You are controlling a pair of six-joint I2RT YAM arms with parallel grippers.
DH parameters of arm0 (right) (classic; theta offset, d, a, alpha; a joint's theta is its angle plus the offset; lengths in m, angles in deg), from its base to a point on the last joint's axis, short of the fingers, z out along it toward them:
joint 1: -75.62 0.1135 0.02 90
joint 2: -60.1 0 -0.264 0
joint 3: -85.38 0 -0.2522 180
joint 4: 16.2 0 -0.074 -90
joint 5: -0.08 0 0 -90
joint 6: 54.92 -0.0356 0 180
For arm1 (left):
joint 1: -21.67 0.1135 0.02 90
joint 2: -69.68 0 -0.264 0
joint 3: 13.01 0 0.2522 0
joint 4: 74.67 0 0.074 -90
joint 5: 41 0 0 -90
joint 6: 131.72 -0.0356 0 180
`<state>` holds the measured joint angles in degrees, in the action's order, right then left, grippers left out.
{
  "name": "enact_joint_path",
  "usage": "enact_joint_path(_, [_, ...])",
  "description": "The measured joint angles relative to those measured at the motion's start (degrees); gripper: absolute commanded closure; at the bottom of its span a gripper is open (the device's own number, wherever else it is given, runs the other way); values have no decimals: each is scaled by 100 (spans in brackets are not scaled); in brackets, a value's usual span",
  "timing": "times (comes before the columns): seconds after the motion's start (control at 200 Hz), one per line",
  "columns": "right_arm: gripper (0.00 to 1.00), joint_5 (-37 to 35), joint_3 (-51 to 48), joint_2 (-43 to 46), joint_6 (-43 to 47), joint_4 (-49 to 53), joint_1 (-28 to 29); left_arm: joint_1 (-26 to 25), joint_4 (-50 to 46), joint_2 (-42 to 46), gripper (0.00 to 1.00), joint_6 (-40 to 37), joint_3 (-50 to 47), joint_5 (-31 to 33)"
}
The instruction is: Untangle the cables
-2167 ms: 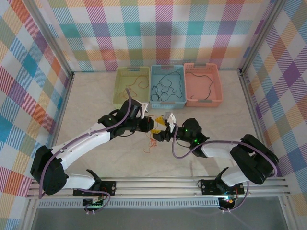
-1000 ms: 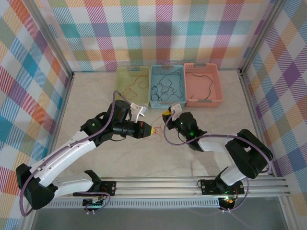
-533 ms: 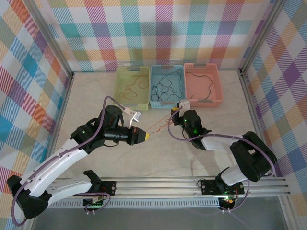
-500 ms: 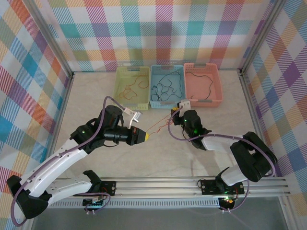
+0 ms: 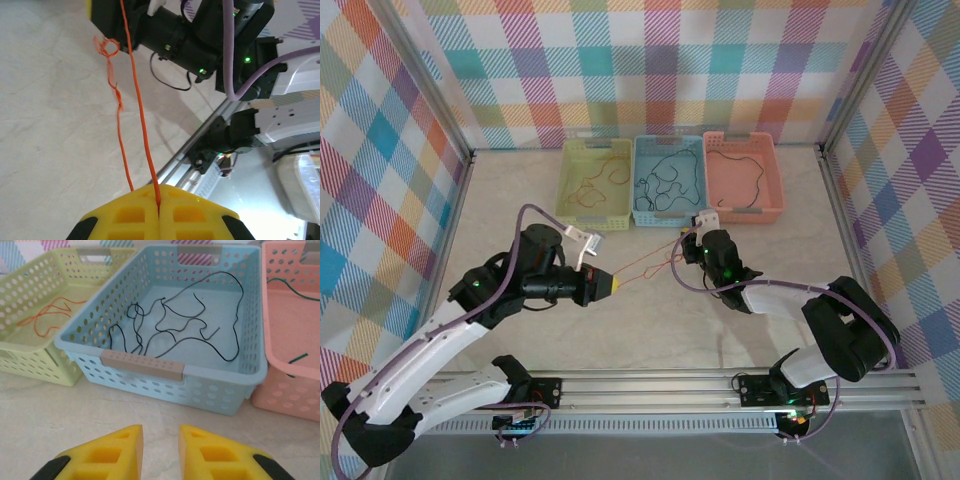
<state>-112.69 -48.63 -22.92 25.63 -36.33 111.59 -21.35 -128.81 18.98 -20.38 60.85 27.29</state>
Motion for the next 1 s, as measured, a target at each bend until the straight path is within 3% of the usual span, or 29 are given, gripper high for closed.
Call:
enact_joint_path(0.15, [73, -192, 136, 61, 33, 186, 44, 0, -470, 212, 100, -153, 435, 621])
enact_joint_path(0.51, [72, -442, 205, 103, 114, 313, 46, -2, -1021, 560, 100, -219, 595, 1349])
enact_joint_path(0.765, [70, -855, 205, 101, 133, 682, -101, -4, -1429, 1180, 100, -238, 1331, 2271])
enact_joint_path(1.0, [70, -922, 205, 85, 131, 758, -107, -4, -1405, 1071, 100, -258, 1440, 2420])
